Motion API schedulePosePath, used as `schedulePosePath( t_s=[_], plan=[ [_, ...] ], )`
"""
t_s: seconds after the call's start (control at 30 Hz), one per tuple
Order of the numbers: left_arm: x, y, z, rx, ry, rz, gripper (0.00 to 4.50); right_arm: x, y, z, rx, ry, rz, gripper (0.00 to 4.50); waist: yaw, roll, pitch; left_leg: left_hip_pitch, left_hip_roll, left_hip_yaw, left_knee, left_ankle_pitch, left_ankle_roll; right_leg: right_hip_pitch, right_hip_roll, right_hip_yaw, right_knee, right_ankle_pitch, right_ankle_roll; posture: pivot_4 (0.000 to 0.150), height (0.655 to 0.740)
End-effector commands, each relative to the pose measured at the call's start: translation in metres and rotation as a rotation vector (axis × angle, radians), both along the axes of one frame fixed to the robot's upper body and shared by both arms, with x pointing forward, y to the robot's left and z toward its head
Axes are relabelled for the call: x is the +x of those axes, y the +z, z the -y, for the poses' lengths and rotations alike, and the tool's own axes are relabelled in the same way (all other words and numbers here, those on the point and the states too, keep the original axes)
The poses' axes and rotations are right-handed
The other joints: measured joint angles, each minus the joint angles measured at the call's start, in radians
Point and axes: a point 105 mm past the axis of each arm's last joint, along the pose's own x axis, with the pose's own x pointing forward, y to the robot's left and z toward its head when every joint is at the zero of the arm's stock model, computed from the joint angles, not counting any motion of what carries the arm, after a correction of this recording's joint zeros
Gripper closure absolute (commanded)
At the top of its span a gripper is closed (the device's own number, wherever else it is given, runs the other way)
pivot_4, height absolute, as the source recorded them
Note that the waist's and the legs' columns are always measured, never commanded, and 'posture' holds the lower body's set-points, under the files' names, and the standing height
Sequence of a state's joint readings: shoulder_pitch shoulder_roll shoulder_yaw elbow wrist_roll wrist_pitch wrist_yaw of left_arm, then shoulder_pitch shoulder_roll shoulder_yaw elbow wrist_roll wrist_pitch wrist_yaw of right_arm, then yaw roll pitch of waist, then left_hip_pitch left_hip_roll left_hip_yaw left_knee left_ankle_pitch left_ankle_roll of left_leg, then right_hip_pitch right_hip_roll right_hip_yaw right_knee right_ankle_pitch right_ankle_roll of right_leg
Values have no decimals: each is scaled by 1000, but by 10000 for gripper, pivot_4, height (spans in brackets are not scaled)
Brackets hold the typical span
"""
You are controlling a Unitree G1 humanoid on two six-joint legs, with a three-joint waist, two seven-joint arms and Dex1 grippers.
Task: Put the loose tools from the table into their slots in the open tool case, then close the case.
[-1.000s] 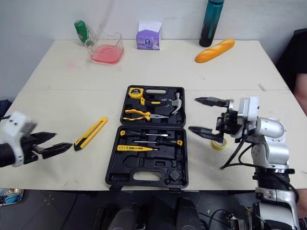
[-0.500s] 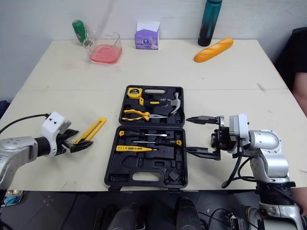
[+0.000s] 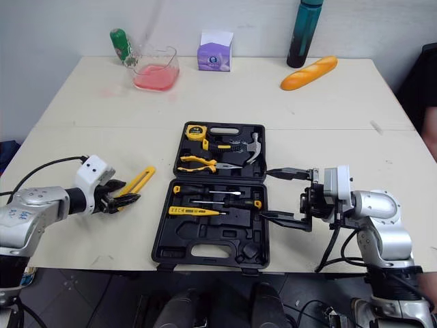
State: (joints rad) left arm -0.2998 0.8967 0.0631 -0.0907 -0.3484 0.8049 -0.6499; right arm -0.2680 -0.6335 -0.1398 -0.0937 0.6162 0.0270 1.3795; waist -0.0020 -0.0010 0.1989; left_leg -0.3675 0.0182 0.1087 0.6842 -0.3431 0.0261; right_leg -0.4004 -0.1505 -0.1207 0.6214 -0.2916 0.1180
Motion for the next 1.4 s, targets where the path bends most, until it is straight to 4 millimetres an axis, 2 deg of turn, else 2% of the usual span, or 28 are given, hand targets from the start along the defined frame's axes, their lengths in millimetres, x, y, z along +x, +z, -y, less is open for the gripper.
schedulePosePath(
  t_s=[0.03,0.07,0.13,0.23,0.33,0.4,0.53,0.6,0.67,0.83,1.03,1.3,1.4],
  plan=[
    [-9,-31,-5,32,32,-98,25583,-4,12,3,3,-20,55,0,0,1,0,1,0,1,0,0,0,0,0,1,1,0,0,1500,7400],
    [-8,-31,-6,32,39,-96,26785,-4,12,3,4,-22,55,0,1,1,-1,2,0,1,0,0,0,1,0,1,1,0,0,1500,7400],
    [-7,-30,-8,28,59,-83,32371,-3,12,4,8,-34,56,0,1,2,-1,2,0,1,0,0,0,1,0,1,1,0,0,1500,7400],
    [-6,-26,-14,35,77,-50,32433,-3,12,6,5,-49,56,0,1,2,-1,4,0,1,0,0,0,2,0,1,1,0,0,1500,7400],
    [-1,-1,-12,13,24,74,32433,-2,12,10,-9,-75,66,0,0,2,-1,7,1,2,-1,0,0,4,0,2,1,0,0,1500,7400],
    [0,21,-3,-1,-61,180,32433,-1,13,14,-13,-96,71,0,0,1,-1,7,2,2,-1,0,0,4,0,2,1,0,0,1500,7400],
    [-9,57,22,26,-284,339,32434,-2,14,24,-48,-124,82,0,2,0,0,4,2,2,-1,-1,0,3,0,1,-1,0,0,1500,7400],
    [-21,86,56,-13,-473,398,32434,2,15,40,-101,-155,91,0,6,0,0,0,1,1,0,-1,0,0,-1,1,-1,0,0,1500,7400],
    [-35,97,83,-44,-620,402,32434,3,16,50,-126,-167,94,0,15,-1,0,-3,0,1,1,-1,1,-1,-1,0,-2,1,1,1500,7400],
    [-59,88,122,-109,-834,296,32434,0,14,55,-136,-166,83,0,7,0,0,-1,0,2,1,-1,2,0,1,2,-2,2,2,1500,7400],
    [-73,65,146,-66,-1005,179,32434,-2,11,64,-155,-163,61,0,3,0,0,-1,0,2,1,0,2,0,1,1,-1,2,2,1500,7400],
    [-70,46,167,-15,-1057,129,32434,-13,0,76,-176,-156,32,0,9,-1,0,-1,-1,1,2,0,2,1,1,1,-3,2,2,1500,7400],
    [-69,30,172,46,-1073,82,32434,-15,-2,76,-172,-157,25,0,15,-1,0,-1,-1,1,3,0,2,2,1,1,-3,2,2,1500,7400]
  ],
)
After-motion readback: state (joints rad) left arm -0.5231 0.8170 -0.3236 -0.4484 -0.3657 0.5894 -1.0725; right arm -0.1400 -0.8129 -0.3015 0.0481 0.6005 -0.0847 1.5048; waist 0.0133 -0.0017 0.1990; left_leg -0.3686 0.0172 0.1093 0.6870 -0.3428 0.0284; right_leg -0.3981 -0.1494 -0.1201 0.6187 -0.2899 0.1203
